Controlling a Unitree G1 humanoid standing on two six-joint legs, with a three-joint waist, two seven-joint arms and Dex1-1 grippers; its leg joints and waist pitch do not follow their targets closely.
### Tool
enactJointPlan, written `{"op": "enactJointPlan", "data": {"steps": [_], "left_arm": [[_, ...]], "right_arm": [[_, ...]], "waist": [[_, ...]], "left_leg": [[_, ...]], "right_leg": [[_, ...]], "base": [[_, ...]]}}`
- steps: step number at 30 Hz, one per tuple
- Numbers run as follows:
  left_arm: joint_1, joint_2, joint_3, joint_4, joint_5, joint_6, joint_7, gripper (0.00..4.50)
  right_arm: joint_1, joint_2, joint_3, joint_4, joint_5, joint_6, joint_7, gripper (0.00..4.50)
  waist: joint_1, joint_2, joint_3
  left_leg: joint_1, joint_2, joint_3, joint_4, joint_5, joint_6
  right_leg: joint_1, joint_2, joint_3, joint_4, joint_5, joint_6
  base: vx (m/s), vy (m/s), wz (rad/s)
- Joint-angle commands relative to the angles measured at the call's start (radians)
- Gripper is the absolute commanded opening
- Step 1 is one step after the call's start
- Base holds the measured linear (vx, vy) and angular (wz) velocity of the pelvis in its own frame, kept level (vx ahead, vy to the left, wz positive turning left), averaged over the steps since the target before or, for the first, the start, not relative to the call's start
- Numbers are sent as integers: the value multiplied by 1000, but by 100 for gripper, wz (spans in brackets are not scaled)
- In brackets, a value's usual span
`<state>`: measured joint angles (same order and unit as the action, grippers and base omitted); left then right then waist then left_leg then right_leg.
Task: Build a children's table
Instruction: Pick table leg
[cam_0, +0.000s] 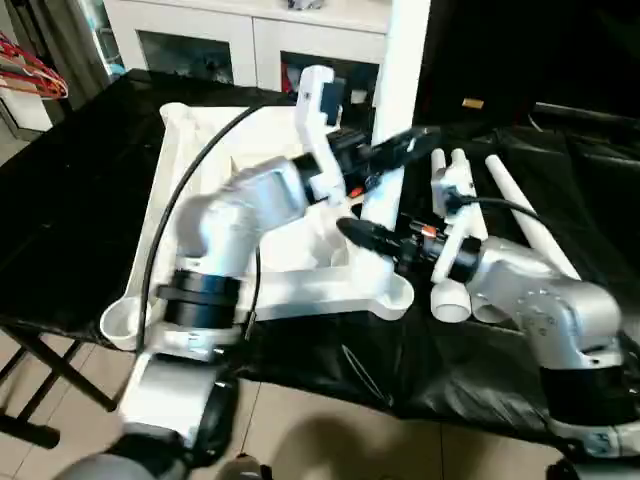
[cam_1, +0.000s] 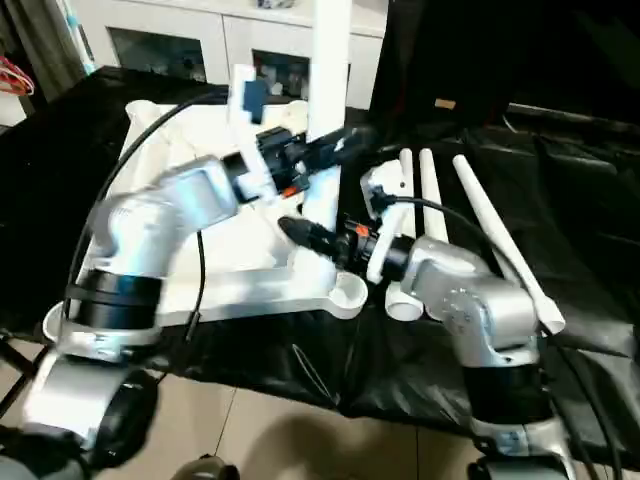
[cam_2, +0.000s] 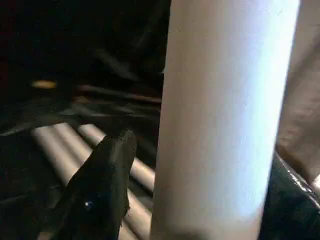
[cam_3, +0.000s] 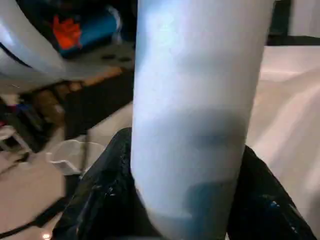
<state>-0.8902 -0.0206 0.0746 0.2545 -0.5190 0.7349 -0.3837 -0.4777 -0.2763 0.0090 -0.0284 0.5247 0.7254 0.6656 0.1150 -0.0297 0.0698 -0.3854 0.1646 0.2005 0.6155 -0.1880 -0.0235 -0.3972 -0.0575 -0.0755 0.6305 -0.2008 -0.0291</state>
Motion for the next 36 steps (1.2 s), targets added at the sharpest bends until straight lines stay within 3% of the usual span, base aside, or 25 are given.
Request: {"op": "enactJointPlan", "data": {"steps": [1, 6, 14, 15, 16, 22, 25, 31, 33, 36], "left_arm": [[-15, 0, 20, 27, 54, -18, 91, 341], [1, -20, -8, -5, 91, -24, 140, 309], [4, -39, -10, -14, 72, -38, 129, 262], [5, -33, -16, -17, 72, -45, 101, 227], [5, -33, -17, -17, 72, -45, 99, 227], [11, 20, -49, -40, 10, -24, -82, 195], [30, 65, -74, -75, -58, -24, -278, 190], [31, 103, -57, -85, -148, 26, -447, 186], [37, 126, -47, -111, -222, 63, -556, 186], [39, 146, -59, -122, -253, 78, -622, 186]], "right_arm": [[-32, 7, 6, -18, -18, -45, -10, 189], [-51, 31, 7, 3, -34, -65, -51, 189], [-58, 35, 16, -10, -47, -68, -39, 189], [-53, 28, 20, -19, -36, -56, -24, 224], [-53, 28, 20, -20, -35, -55, -23, 224], [-37, -37, 7, -48, 32, 4, 80, 285], [-21, -97, 28, -57, 51, 23, 178, 307], [3, -170, 67, -78, 78, 39, 316, 308], [13, -198, 85, -94, 96, 50, 361, 308], [15, -209, 92, -99, 106, 58, 382, 274]], "waist": [[1, 0, -84], [-1, 1, -84], [1, 6, -83], [3, 8, -83], [2, 8, -83], [5, 7, -83], [6, 11, -82], [6, 11, -80], [6, 9, -80], [5, 11, -80]], "left_leg": [[17, 72, -43, -61, -51, 28], [19, 73, -42, -61, -48, 38], [20, 73, -42, -62, -60, 32], [19, 72, -43, -62, -64, 30], [19, 72, -43, -62, -64, 31], [19, 71, -42, -62, -62, 44], [20, 71, -42, -62, -66, 46], [20, 74, -41, -62, -90, 38], [20, 73, -41, -62, -88, 38], [21, 74, -41, -62, -85, 41]], "right_leg": [[65, -105, 63, -72, -48, -196], [62, -105, 62, -73, -50, -203], [62, -103, 62, -72, -42, -205], [63, -105, 63, -72, -43, -206], [63, -104, 63, -72, -41, -206], [64, -104, 63, -71, -34, -208], [63, -105, 62, -72, -42, -213], [63, -107, 62, -73, -68, -231], [64, -107, 62, -73, -83, -229], [61, -105, 62, -72, -85, -228]], "base": [[0, 0, 0], [0, 0, 0], [0, 0, 0], [0, 0, 0], [0, 0, 0], [0, 0, 0], [0, 0, 0], [0, 0, 0], [0, 0, 0], [0, 0, 0]]}}
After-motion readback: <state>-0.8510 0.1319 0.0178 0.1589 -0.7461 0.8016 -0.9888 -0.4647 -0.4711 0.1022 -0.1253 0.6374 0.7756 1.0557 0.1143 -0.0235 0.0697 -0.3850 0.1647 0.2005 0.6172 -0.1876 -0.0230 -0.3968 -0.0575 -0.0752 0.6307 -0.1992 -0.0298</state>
